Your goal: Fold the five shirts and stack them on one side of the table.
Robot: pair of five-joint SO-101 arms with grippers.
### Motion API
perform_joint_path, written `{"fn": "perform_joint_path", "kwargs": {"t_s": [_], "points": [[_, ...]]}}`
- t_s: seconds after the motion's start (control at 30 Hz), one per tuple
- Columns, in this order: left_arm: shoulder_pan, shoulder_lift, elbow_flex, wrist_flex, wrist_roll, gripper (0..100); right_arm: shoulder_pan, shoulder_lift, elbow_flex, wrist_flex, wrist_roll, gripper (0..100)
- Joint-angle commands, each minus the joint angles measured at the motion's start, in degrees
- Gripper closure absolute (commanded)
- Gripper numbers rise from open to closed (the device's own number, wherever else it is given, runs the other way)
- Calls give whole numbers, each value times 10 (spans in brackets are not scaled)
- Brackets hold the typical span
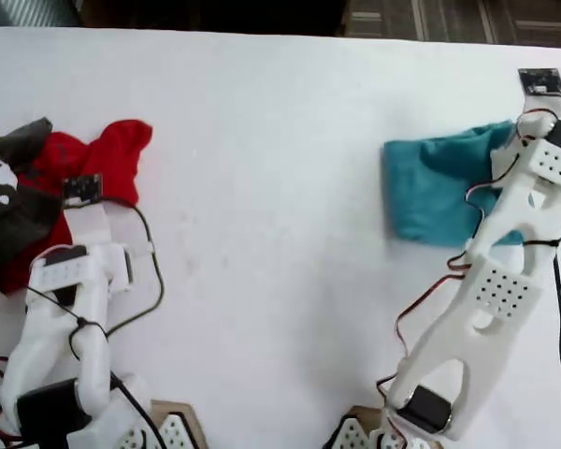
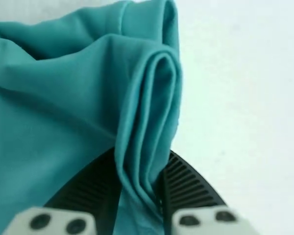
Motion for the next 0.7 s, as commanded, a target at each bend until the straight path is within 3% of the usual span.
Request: {"fn": "perform_joint_path", "kwargs": {"t_s": [0.0, 0.67], "points": [[-4, -2, -19, -9, 6, 973, 5, 5, -26, -35, 26, 978], [-4, -1, -19, -9, 6, 973, 61, 48, -26, -90, 43, 978]]}}
